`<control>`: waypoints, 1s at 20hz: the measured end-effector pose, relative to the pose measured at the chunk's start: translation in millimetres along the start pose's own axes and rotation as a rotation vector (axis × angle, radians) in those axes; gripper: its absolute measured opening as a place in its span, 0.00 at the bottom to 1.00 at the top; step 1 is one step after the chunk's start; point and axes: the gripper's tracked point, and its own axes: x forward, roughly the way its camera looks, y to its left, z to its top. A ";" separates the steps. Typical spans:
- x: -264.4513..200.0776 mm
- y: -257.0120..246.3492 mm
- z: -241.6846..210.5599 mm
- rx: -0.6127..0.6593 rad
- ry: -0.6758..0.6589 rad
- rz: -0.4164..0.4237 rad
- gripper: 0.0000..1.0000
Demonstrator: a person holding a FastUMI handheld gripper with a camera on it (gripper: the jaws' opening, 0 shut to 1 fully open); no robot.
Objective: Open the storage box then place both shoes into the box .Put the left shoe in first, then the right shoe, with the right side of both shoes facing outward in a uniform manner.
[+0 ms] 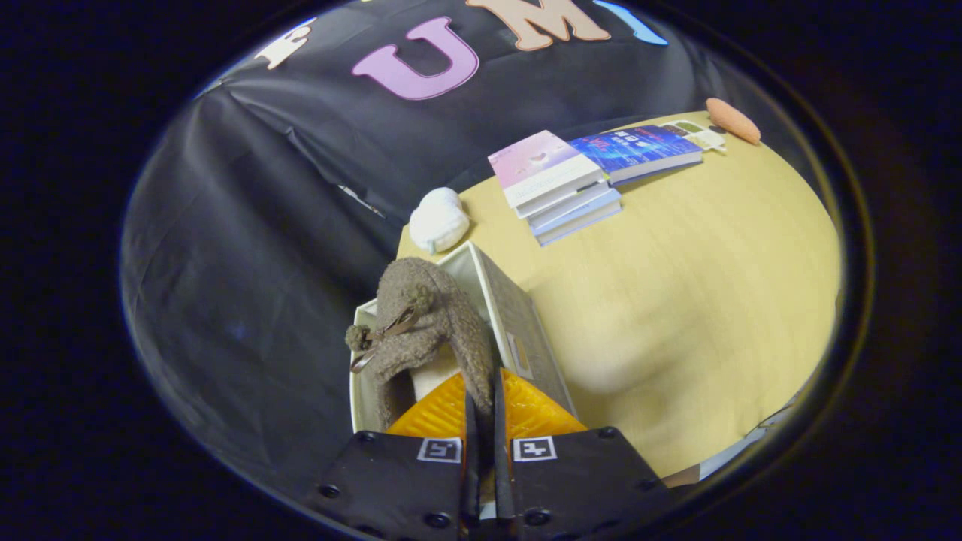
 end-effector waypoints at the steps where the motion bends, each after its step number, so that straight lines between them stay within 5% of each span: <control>1: 0.2 -0.4 0.4 0.002 -0.001 -0.001 0.11; 20: -2.8 0.8 11.4 0.037 -0.033 0.043 0.15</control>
